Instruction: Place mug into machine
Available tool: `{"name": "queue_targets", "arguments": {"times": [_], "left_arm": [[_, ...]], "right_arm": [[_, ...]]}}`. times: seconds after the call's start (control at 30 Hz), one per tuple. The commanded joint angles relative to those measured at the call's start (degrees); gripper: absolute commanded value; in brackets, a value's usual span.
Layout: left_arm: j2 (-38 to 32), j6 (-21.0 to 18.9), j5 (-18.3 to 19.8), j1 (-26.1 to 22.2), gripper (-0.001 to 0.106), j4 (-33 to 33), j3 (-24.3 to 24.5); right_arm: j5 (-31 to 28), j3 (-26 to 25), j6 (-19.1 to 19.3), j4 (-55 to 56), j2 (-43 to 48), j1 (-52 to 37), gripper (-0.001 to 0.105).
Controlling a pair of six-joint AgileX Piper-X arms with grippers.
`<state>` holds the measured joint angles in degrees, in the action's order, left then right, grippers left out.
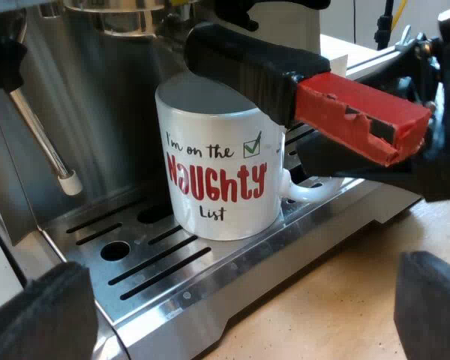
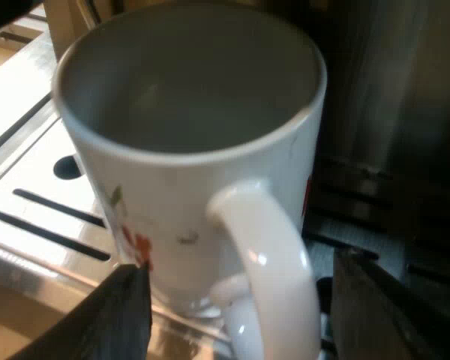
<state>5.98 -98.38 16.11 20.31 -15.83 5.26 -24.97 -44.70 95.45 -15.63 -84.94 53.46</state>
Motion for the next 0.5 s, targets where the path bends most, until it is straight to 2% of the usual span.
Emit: {"name": "queue_targets", "arguments": {"times": [0.03,0.23,0.4,0.5], "left_arm": [[0.1,-0.7,0.5,0.2,0.081,1.1,0.2],[0.1,-0.7,0.5,0.2,0.081,1.2,0.2],[0.1,-0.7,0.5,0.2,0.081,1.6,0.2],[0.1,-0.7,0.5,0.2,0.081,1.6,0.2]], "right_arm": [[-0.1,2.0,-1.0,-1.7,0.2,0.1,0.055],[-1.0,6.5,0.3,-12.9,-0.8,-0.7,0.055],[3.2,6.5,1.3,-20.8,-4.9,-2.0,0.055],[3.4,6.5,2.9,-26.1,-8.0,-2.0,0.055]]}}
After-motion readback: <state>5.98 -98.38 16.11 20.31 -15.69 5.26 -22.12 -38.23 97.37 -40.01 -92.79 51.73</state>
